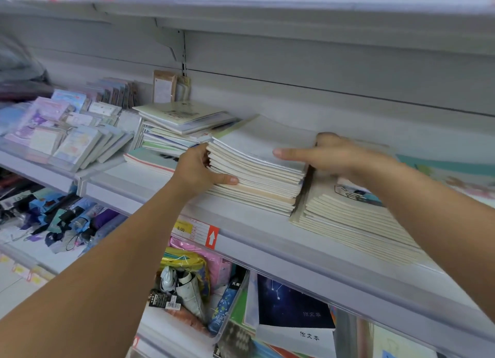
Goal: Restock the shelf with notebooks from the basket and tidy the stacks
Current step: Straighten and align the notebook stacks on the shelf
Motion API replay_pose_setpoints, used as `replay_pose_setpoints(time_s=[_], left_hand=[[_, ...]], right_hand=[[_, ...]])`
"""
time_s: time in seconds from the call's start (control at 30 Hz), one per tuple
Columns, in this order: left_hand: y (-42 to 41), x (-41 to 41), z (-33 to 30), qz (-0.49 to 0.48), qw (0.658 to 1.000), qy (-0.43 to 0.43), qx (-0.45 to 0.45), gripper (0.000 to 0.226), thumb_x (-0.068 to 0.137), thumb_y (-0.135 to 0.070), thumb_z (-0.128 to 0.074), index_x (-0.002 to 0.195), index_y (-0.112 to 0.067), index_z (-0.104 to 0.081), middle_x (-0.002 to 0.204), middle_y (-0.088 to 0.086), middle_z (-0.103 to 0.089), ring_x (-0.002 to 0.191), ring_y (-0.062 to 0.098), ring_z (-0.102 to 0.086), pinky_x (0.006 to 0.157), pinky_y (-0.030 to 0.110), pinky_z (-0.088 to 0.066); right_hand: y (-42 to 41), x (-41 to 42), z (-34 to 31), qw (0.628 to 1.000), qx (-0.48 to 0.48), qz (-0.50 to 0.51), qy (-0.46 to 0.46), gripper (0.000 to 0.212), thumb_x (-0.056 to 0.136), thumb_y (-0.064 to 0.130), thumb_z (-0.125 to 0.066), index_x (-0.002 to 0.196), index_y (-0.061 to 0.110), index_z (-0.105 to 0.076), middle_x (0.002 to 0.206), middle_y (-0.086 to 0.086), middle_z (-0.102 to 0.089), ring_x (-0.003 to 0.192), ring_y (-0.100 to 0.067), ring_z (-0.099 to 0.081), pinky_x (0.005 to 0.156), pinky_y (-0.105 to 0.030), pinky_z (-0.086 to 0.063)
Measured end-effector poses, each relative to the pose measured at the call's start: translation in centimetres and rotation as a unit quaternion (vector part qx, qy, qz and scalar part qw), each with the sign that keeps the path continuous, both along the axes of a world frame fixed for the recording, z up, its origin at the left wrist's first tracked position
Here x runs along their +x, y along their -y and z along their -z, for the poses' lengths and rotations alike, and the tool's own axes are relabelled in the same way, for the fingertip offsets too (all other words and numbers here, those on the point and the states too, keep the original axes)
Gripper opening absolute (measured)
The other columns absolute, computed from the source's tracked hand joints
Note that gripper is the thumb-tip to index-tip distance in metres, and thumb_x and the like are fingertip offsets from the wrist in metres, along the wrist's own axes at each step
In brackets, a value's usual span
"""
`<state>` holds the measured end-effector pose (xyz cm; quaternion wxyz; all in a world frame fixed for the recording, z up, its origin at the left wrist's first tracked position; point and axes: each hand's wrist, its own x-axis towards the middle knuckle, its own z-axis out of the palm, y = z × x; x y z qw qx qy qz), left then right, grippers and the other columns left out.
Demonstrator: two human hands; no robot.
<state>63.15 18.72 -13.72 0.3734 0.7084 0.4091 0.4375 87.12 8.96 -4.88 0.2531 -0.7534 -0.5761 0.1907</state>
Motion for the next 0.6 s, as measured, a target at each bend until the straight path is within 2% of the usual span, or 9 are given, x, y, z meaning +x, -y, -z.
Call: replay_pose_setpoints(time_s=[0.07, 0.1, 0.17, 0.23, 0.27, 0.3, 0.37, 0.47, 0.6], left_hand=[[-0.1, -0.1, -0.3, 0.009, 1.0, -0.023, -0.008, 0.05, 0.054, -0.012, -0.092, 0.096, -0.02, -0.066, 0.096, -0.004, -0.075, 0.089, 0.006, -0.071, 0.082, 0.024, -0.056], [0.0, -0.1, -0.4, 0.017, 0.999, -0.032, -0.013, 0.047, 0.057, -0.011, -0.091, 0.094, -0.022, -0.066, 0.096, -0.005, -0.075, 0.087, 0.004, -0.071, 0.08, 0.022, -0.055], [0.0, -0.2, -0.6, 0.031, 0.998, -0.042, -0.02, 0.042, 0.062, -0.008, -0.089, 0.095, -0.022, -0.066, 0.096, -0.005, -0.075, 0.084, 0.0, -0.07, 0.074, 0.015, -0.054], [-0.3, -0.3, -0.4, 0.033, 0.999, -0.038, -0.018, 0.043, 0.064, -0.006, -0.087, 0.099, -0.018, -0.066, 0.098, -0.003, -0.075, 0.085, 0.001, -0.071, 0.073, 0.014, -0.054], [-0.4, -0.4, -0.3, 0.033, 0.999, -0.039, -0.009, 0.045, 0.064, -0.006, -0.087, 0.101, -0.017, -0.065, 0.099, -0.002, -0.075, 0.087, 0.003, -0.071, 0.075, 0.015, -0.054], [-0.5, -0.4, -0.2, 0.031, 0.999, -0.04, -0.002, 0.047, 0.064, -0.007, -0.087, 0.103, -0.017, -0.065, 0.1, -0.003, -0.075, 0.089, 0.003, -0.071, 0.077, 0.016, -0.054], [-0.4, -0.3, -0.1, 0.027, 0.999, -0.037, 0.007, 0.049, 0.064, -0.007, -0.087, 0.104, -0.021, -0.063, 0.1, -0.005, -0.073, 0.088, -0.001, -0.069, 0.073, 0.01, -0.053], [-0.5, -0.5, 0.1, 0.023, 0.999, -0.045, 0.013, 0.048, 0.065, -0.013, -0.087, 0.103, -0.025, -0.061, 0.101, -0.011, -0.07, 0.085, -0.011, -0.065, 0.071, 0.004, -0.048], [-0.5, -1.1, -0.4, 0.077, 0.983, -0.16, -0.052, 0.072, 0.057, -0.032, -0.09, 0.118, -0.024, -0.054, 0.108, -0.014, -0.067, 0.101, 0.001, -0.062, 0.093, 0.023, -0.047]], right_hand=[[-0.7, -0.1, -1.6, 0.99, 0.002, 0.034, -0.137, 0.112, 0.056, 0.089, -0.062, 0.143, 0.02, -0.042, 0.142, 0.003, -0.049, 0.131, -0.025, -0.046, 0.1, -0.039, -0.039], [-1.2, -0.3, -1.8, 0.979, -0.012, 0.028, -0.204, 0.113, 0.053, 0.09, -0.062, 0.145, 0.025, -0.042, 0.147, 0.004, -0.048, 0.135, -0.024, -0.045, 0.107, -0.043, -0.036], [-2.9, -0.2, -1.2, 0.943, -0.014, 0.043, -0.331, 0.09, 0.064, 0.082, -0.062, 0.134, 0.027, -0.055, 0.137, -0.001, -0.059, 0.126, -0.024, -0.056, 0.111, -0.048, -0.036], [-3.8, -0.5, -0.4, 0.899, -0.002, 0.094, -0.428, 0.055, 0.086, 0.065, -0.054, 0.116, 0.02, -0.064, 0.113, -0.007, -0.072, 0.101, -0.026, -0.07, 0.091, -0.046, -0.053], [-4.1, -0.7, 0.0, 0.883, 0.006, 0.116, -0.455, 0.046, 0.092, 0.058, -0.05, 0.111, 0.019, -0.064, 0.107, -0.008, -0.073, 0.093, -0.027, -0.072, 0.082, -0.043, -0.057], [-4.3, -0.9, 0.4, 0.874, 0.016, 0.127, -0.468, 0.041, 0.095, 0.053, -0.048, 0.108, 0.018, -0.064, 0.107, -0.009, -0.073, 0.092, -0.027, -0.072, 0.079, -0.042, -0.058], [-4.6, -1.1, 1.1, 0.867, 0.039, 0.136, -0.478, 0.032, 0.098, 0.046, -0.046, 0.104, 0.019, -0.063, 0.111, -0.009, -0.072, 0.097, -0.027, -0.071, 0.085, -0.043, -0.057], [-4.7, -1.1, 1.1, 0.862, 0.041, 0.148, -0.483, 0.03, 0.096, 0.046, -0.048, 0.101, 0.02, -0.063, 0.113, -0.008, -0.072, 0.096, -0.028, -0.072, 0.092, -0.047, -0.055], [-2.5, -1.5, 0.0, 0.882, -0.015, 0.098, -0.461, 0.051, 0.081, 0.063, -0.063, 0.111, 0.022, -0.064, 0.116, -0.011, -0.07, 0.099, -0.035, -0.068, 0.086, -0.056, -0.051]])
